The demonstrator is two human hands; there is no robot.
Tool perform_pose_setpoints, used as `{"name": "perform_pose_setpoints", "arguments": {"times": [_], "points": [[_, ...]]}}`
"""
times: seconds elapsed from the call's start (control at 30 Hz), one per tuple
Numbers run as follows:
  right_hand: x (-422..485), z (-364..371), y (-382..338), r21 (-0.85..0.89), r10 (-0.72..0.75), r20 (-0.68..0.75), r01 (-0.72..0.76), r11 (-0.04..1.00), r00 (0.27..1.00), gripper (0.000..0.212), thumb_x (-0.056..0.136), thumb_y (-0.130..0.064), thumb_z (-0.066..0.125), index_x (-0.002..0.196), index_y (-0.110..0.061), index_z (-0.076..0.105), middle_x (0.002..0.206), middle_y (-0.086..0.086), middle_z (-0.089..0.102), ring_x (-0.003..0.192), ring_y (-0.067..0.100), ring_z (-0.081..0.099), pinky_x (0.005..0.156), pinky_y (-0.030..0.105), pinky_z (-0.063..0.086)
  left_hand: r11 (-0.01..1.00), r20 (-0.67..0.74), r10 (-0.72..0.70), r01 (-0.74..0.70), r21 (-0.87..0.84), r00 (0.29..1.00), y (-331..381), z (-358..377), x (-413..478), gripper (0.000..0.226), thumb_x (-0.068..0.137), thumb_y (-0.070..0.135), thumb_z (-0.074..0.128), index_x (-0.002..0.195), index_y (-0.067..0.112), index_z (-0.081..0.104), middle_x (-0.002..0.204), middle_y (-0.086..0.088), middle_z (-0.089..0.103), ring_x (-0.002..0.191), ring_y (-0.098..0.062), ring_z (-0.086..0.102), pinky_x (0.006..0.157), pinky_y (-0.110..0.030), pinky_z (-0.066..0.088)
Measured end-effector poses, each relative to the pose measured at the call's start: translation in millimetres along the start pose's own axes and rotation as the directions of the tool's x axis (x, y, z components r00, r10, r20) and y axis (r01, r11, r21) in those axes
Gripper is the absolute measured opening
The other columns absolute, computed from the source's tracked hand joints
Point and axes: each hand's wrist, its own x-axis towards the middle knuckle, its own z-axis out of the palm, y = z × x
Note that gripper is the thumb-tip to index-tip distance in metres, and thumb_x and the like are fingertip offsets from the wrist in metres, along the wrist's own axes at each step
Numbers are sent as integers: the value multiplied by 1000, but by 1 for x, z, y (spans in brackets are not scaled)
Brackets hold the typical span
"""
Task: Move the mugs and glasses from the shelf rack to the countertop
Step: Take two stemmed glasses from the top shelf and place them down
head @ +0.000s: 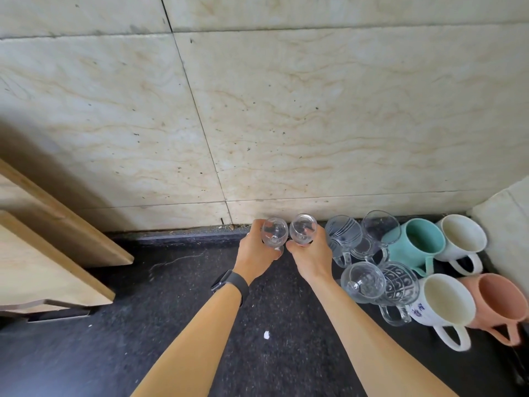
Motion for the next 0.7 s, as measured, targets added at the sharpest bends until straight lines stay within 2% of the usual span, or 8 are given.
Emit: {"name": "perform_pose_setpoints", "arguments": {"times": [0.1,0.2,0.3,0.37,0.47,0.53,0.7], "points": [[-5,-3,-1,-2,37,30,-37,999,999,57,86,-12,69,137,-21,45,117,-5,62,102,16,64,81,26,38,999,32,-31,32,-21,999,0,-6,-7,68,76,12,79,134,22,45,110,1,65,97,-20,62,85,-37,55],[-21,-9,-2,-18,80,52,-80,997,995,54,91,-15,65,141,-20,43,125,-8,55,99,12,54,85,27,36,996,58,-88,88,0,994,-7,-17,-22,72,75,11,79,137,22,43,115,-2,64,101,-22,62,82,-37,56],[-49,-16,1,-91,115,91,-107,990,989,49,95,-23,60,141,-20,44,141,-3,55,115,17,56,89,28,37,988,128,-149,141,67,981,-16,-28,-49,69,81,22,78,141,21,44,126,-4,61,102,-17,59,76,-24,49],[-77,-21,4,-131,124,148,-105,986,981,46,97,-25,57,141,-21,46,144,-2,54,118,17,55,90,27,38,980,174,-171,149,129,970,-19,-36,-73,63,85,28,73,142,22,46,133,-4,58,107,-17,56,80,-21,45],[-123,-35,3,-157,80,232,-44,987,969,41,97,-27,56,137,-22,51,143,-3,54,115,12,57,94,25,40,965,184,-151,104,241,971,-17,-48,-111,55,90,36,65,142,25,47,140,-1,55,122,-20,54,92,-26,44],[-155,-47,3,-190,38,260,12,982,965,34,98,-30,56,132,-26,55,139,-5,57,118,10,57,95,24,43,950,162,-121,67,305,979,-13,-59,-138,52,93,41,60,142,28,48,142,0,54,125,-21,53,100,-30,44],[-228,-85,-2,-211,-82,275,143,967,958,26,98,-34,55,124,-34,60,132,-13,60,120,6,55,96,22,39,942,136,-54,5,334,989,-5,-92,-212,52,95,49,54,143,31,49,146,3,52,126,-19,55,102,-28,42]]}}
